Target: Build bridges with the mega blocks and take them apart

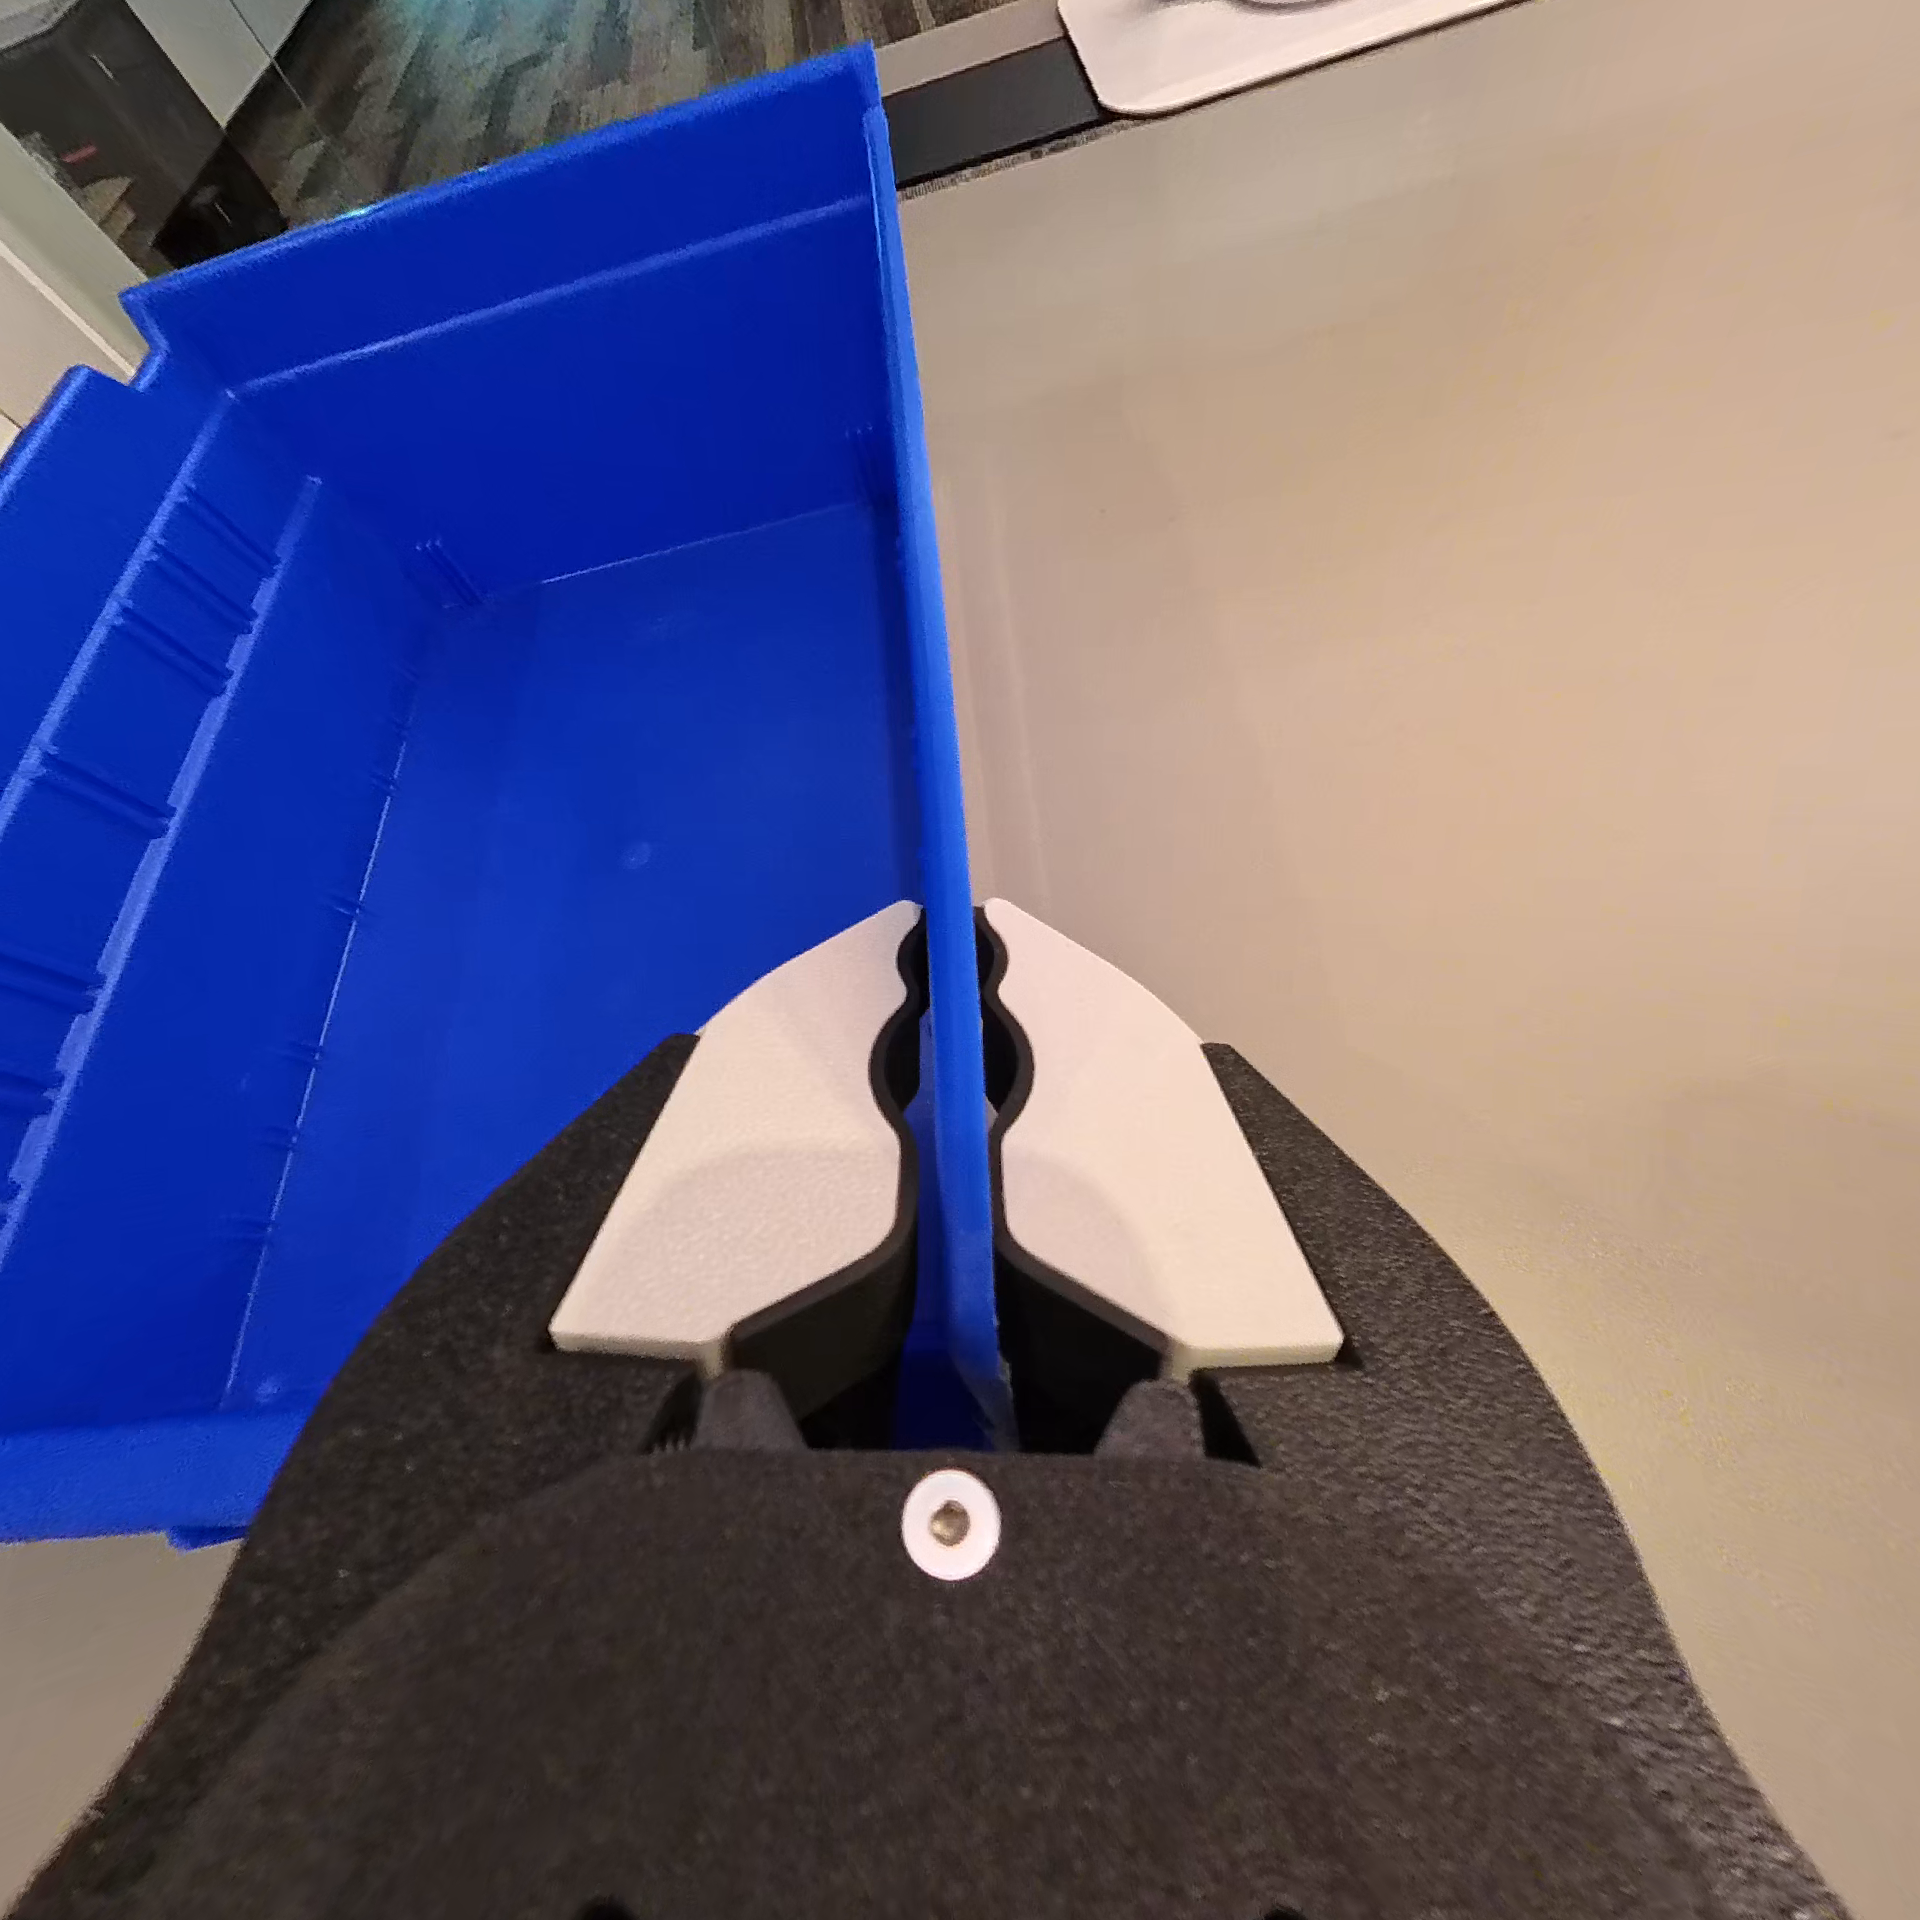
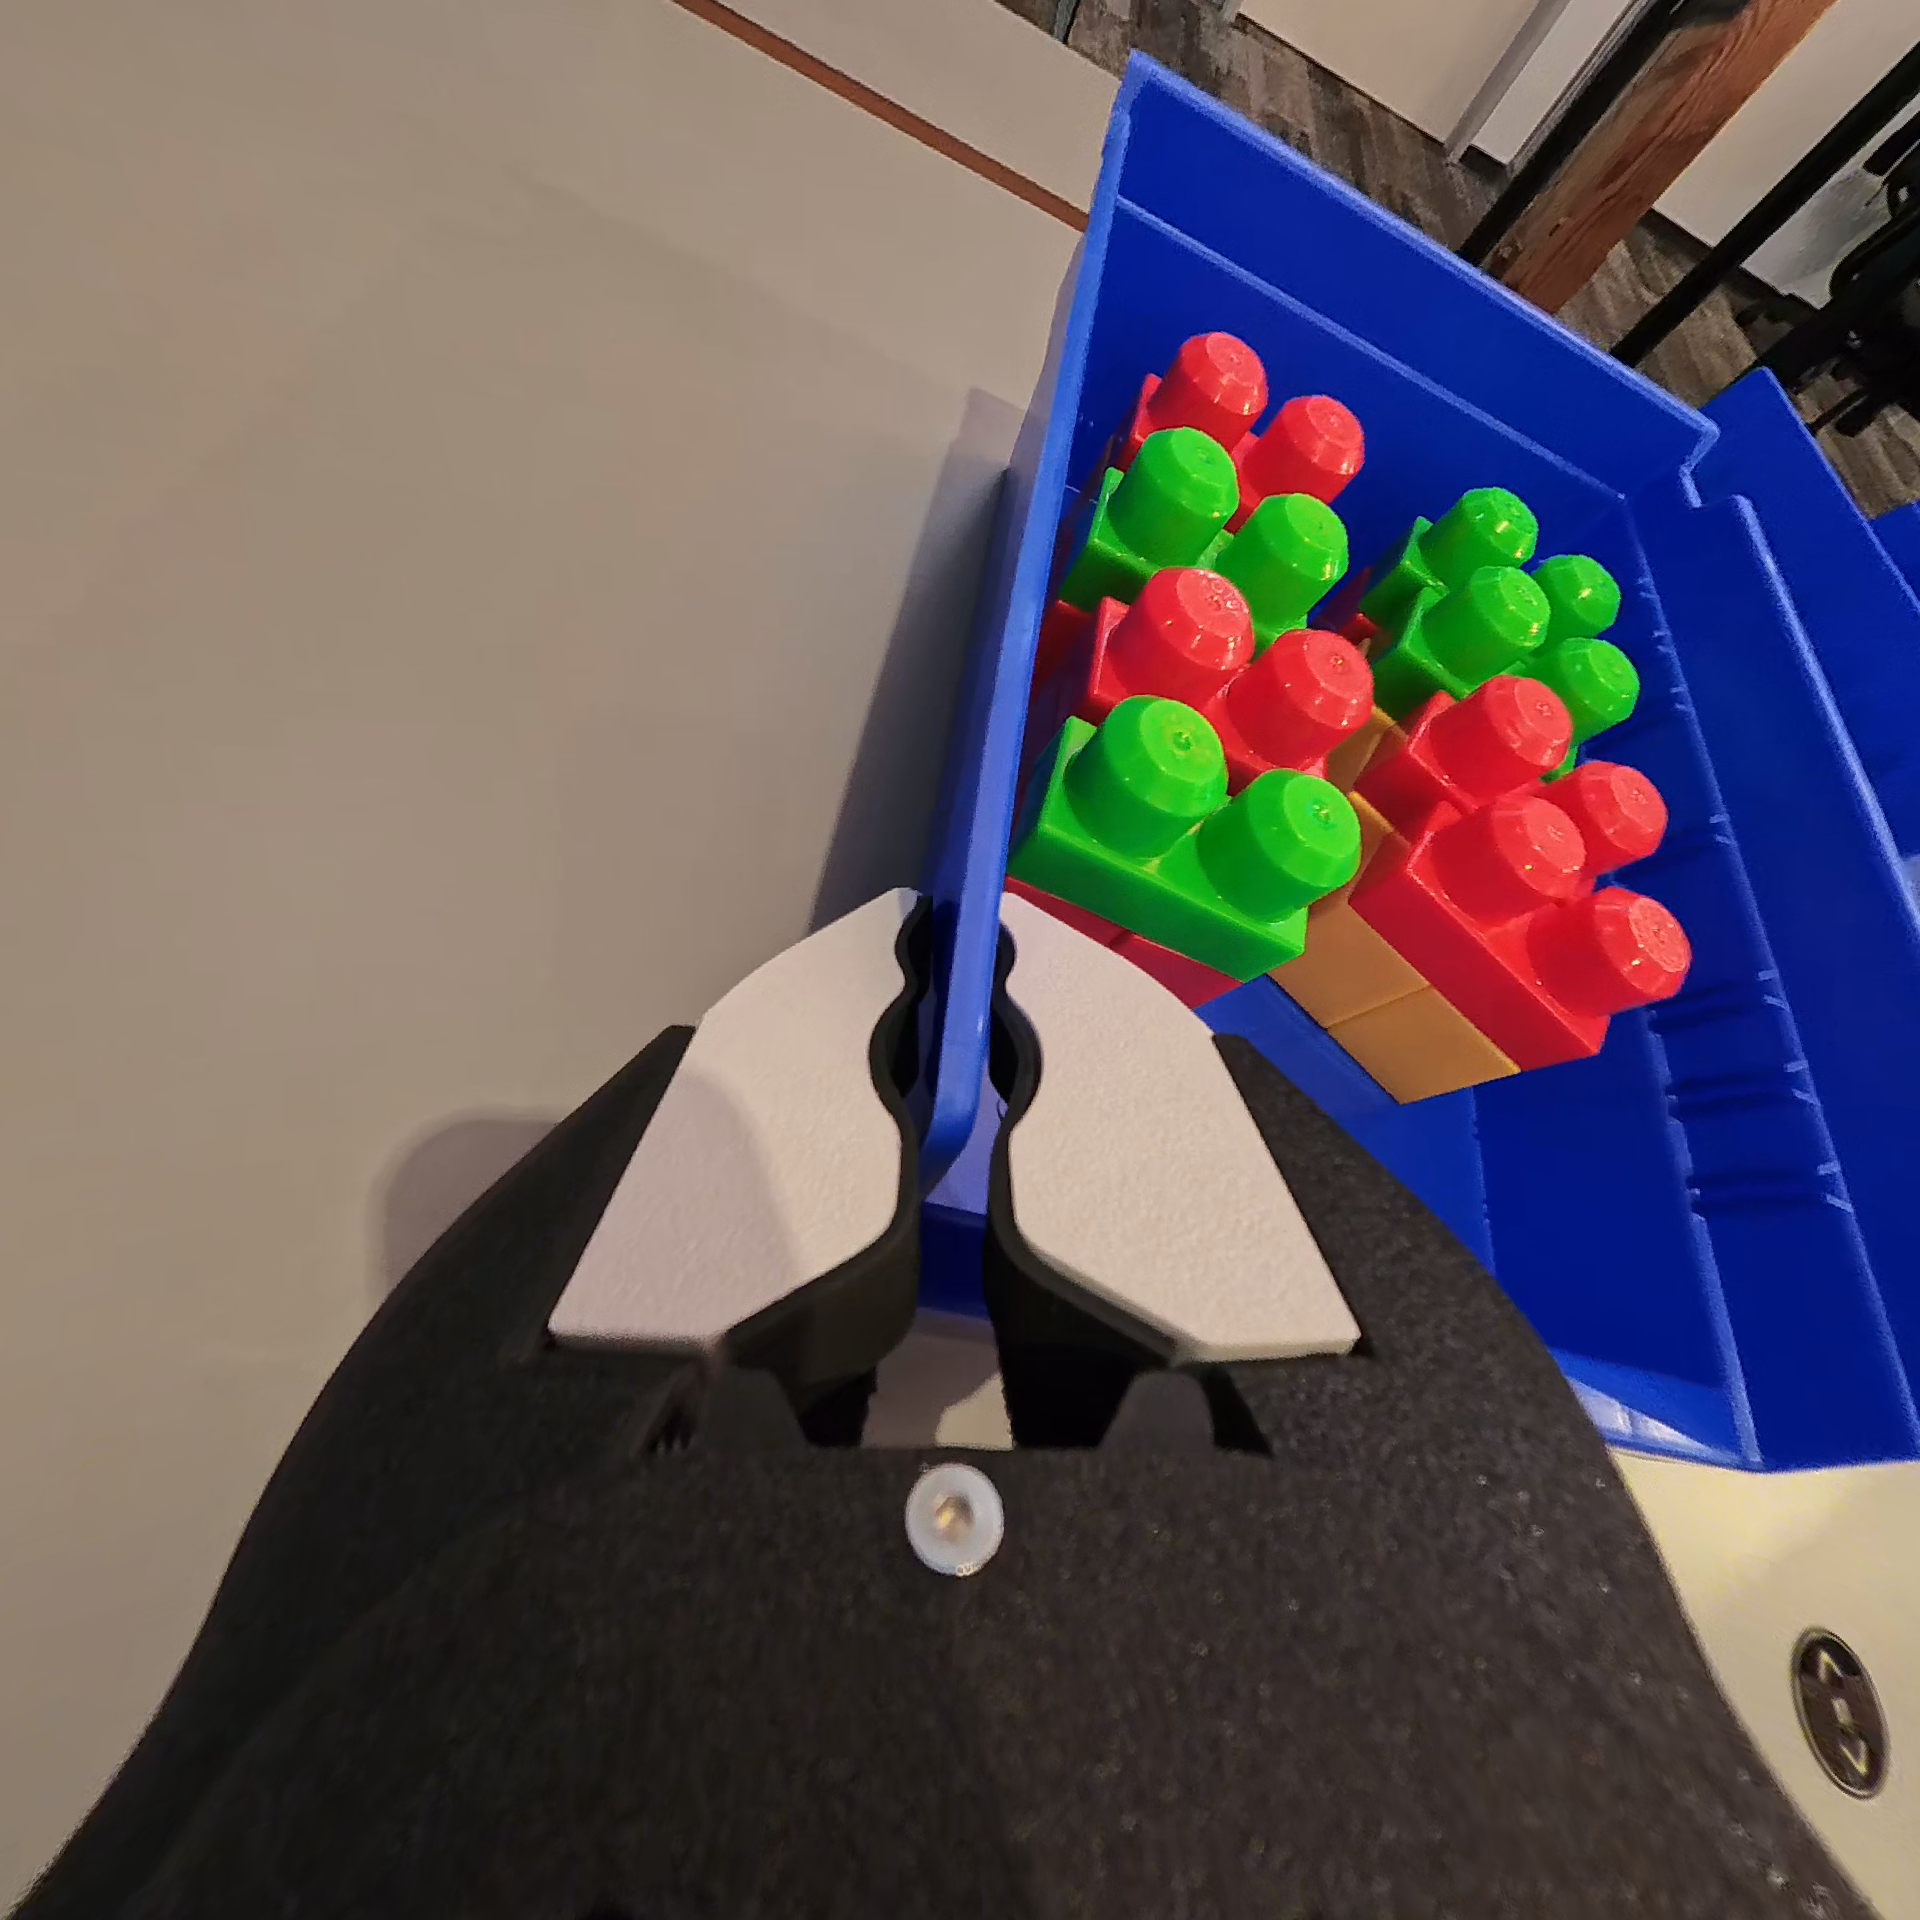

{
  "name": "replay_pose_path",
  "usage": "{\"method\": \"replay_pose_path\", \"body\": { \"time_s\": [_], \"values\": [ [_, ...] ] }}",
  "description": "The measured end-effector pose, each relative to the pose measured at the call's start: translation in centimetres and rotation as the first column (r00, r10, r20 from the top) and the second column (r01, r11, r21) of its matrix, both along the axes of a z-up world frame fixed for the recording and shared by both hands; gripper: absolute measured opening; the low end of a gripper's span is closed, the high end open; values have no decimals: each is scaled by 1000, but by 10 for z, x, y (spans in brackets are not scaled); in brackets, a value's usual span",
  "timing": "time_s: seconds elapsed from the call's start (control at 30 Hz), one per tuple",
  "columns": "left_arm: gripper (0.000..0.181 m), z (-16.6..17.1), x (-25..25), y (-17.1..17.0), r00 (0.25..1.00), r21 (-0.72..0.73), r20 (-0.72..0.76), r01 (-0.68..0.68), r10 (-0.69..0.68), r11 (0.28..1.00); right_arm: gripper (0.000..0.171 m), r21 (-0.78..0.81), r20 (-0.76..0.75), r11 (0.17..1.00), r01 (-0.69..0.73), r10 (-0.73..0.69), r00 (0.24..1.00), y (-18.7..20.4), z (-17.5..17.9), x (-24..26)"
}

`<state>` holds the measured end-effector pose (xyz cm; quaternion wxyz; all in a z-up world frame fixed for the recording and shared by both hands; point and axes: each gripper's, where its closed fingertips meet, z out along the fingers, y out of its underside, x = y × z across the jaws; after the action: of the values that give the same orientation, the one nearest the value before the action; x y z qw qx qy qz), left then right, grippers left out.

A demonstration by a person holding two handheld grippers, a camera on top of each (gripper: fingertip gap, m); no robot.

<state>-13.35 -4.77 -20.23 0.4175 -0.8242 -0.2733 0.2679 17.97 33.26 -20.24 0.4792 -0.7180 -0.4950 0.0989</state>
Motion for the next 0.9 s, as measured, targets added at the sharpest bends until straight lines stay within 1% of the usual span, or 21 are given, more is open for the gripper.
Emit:
{"method": "replay_pose_path", "body": {
  "time_s": [0.23, 0.57, 0.9],
  "values": [
    [7, -1, -1, 0, 1000, -8, -6, 2, -3, 1000, 7, 1, 1, 1000, -31, 31, 1000, -9, 0, -13],
    [7, -1, -1, -1, 1000, -23, -6, 7, -7, 1000, 8, -49, 4, 997, -58, 59, 998, -5, 2, -8],
    [7, -1, -1, -1, 1000, -17, -1, 3, -3, 1000, 8, -33, 2, 997, -70, 70, 998, -2, 0, -5]
  ]
}}
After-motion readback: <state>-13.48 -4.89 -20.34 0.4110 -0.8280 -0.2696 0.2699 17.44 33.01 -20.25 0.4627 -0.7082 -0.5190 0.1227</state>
